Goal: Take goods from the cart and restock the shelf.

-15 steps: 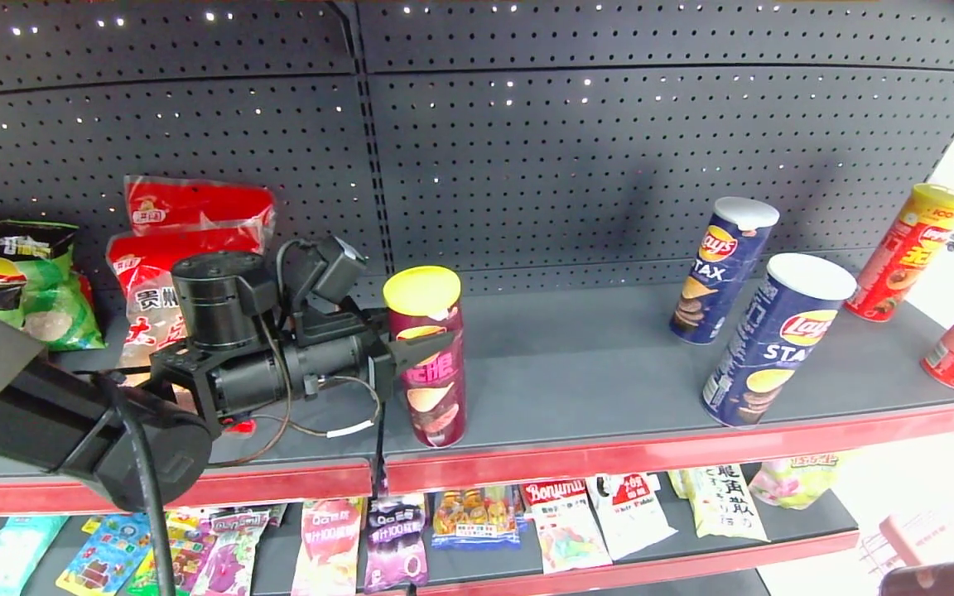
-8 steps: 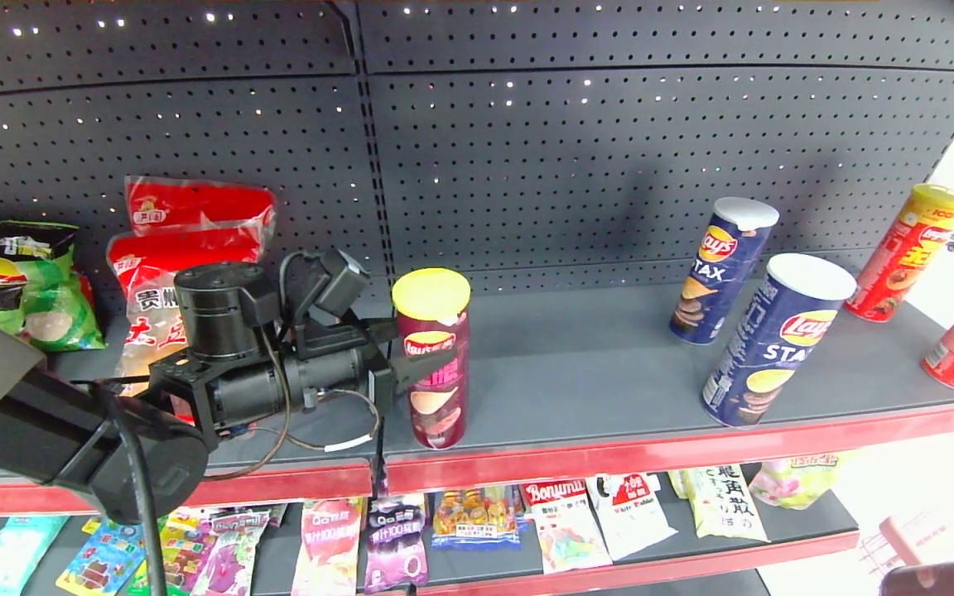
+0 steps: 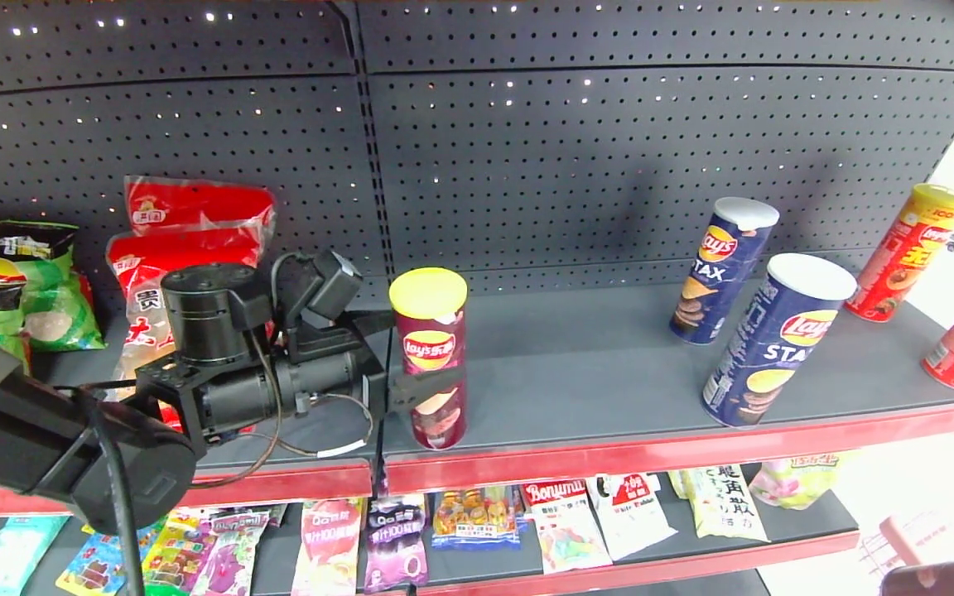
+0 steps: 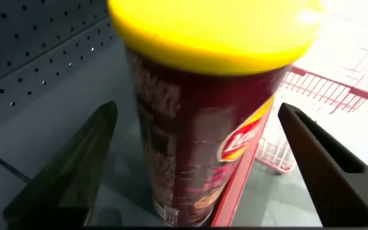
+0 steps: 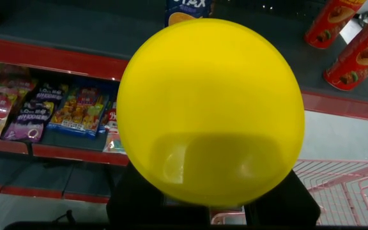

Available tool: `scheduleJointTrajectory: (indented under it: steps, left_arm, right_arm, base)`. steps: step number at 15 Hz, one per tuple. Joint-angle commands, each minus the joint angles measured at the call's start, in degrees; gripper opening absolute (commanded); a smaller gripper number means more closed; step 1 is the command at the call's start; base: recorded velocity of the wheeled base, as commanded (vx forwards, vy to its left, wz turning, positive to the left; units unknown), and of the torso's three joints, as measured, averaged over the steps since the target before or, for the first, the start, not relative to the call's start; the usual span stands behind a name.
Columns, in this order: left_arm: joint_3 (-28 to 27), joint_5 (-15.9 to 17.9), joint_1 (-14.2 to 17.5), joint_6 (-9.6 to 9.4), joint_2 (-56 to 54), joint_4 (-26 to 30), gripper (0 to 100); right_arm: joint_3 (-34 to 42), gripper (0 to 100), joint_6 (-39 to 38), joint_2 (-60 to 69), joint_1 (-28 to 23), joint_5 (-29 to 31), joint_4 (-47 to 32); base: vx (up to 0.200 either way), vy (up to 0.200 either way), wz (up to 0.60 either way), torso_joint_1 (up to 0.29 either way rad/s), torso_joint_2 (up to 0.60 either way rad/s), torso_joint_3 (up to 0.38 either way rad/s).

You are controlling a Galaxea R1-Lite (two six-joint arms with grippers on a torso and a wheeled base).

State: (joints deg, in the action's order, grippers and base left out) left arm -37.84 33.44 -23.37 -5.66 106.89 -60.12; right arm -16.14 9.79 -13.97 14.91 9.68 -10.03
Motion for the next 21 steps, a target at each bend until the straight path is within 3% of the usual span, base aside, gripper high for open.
scheduleJointTrajectory:
  steps: [1, 5, 12, 13, 16, 19, 21]
  left_arm:
    - [-0.2, 0.2, 0.1, 0.21, -2.6, -0.1, 100]
    - [-1.2, 1.6, 1.5, 0.3, -4.9, -0.1, 100]
    - [-8.4, 3.0, 4.2, 0.73, -5.5, 0.4, 100]
    - [-8.2, 3.1, 4.0, 3.02, -6.7, 0.4, 100]
    - [-8.5, 2.9, 4.3, 4.6, -7.7, 0.4, 100]
    - [-8.5, 0.9, 7.8, 4.69, -10.3, 3.0, 100]
    - [-8.8, -5.1, 10.9, 4.69, -14.9, 11.3, 100]
  right_arm:
    - [-0.1, 0, 0.0, -0.3, 0.0, 0.0, 0.0]
    - [-0.2, 0, 0.1, -0.7, 0.0, 0.0, 0.1]
    - [-0.2, 0, 0.0, -0.4, 0.0, 0.0, 0.0]
    - [-0.1, 0, 0.1, -0.4, 0.0, 0.0, 0.0]
    - [-0.2, 0, 0.0, -0.4, 0.1, 0.0, 0.0]
    - [-1.2, 0, 0.1, -2.8, 0.1, -0.4, 0.4]
    - [-3.2, 0, 0.1, -6.0, 0.2, -0.4, 0.2]
  base:
    - [0.0, 0.0, 0.0, 0.0, 0.0, 0.0]
    - [0.0, 0.0, 0.0, 0.0, 0.0, 0.0]
    - [0.0, 0.0, 0.0, 0.0, 0.0, 0.0]
    - [0.0, 0.0, 0.0, 0.0, 0.0, 0.0]
    - [0.0, 0.0, 0.0, 0.0, 0.0, 0.0]
    - [0.0, 0.0, 0.0, 0.0, 0.0, 0.0]
    - [0.0, 0.0, 0.0, 0.0, 0.0, 0.0]
